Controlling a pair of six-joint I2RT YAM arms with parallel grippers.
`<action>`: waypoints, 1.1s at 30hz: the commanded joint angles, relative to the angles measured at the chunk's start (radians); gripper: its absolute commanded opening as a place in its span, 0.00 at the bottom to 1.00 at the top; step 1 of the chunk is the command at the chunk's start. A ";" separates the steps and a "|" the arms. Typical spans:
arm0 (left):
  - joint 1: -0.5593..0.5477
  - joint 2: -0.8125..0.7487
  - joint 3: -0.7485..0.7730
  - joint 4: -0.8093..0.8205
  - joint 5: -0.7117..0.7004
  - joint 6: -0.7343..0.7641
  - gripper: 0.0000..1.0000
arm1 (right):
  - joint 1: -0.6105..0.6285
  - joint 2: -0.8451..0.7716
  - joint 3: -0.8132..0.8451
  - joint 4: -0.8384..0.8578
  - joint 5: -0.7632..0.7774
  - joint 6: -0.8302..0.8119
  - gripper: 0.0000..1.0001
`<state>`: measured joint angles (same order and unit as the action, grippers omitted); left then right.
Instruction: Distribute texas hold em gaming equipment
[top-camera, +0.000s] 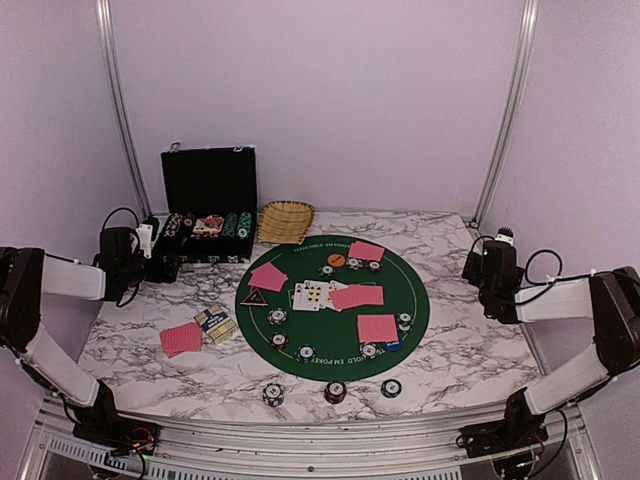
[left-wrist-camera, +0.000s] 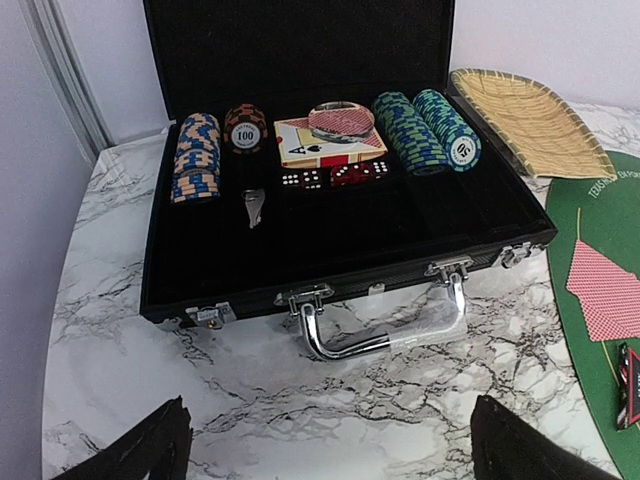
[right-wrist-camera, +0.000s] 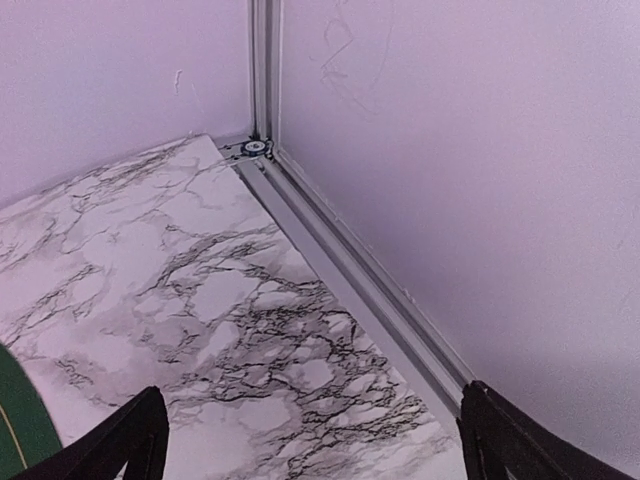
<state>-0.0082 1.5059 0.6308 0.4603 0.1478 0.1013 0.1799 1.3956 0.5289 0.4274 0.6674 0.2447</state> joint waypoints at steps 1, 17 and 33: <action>0.002 0.058 -0.049 0.218 -0.019 -0.033 0.99 | -0.006 0.014 -0.137 0.462 0.078 -0.167 0.99; 0.001 0.001 -0.258 0.545 -0.206 -0.094 0.99 | -0.036 0.167 -0.321 1.005 -0.186 -0.355 0.99; -0.009 0.023 -0.370 0.770 -0.244 -0.112 0.99 | -0.121 0.208 -0.308 0.981 -0.328 -0.298 0.99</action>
<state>-0.0154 1.5299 0.2478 1.1931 -0.0814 -0.0013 0.0677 1.6085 0.2123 1.4040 0.3538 -0.0765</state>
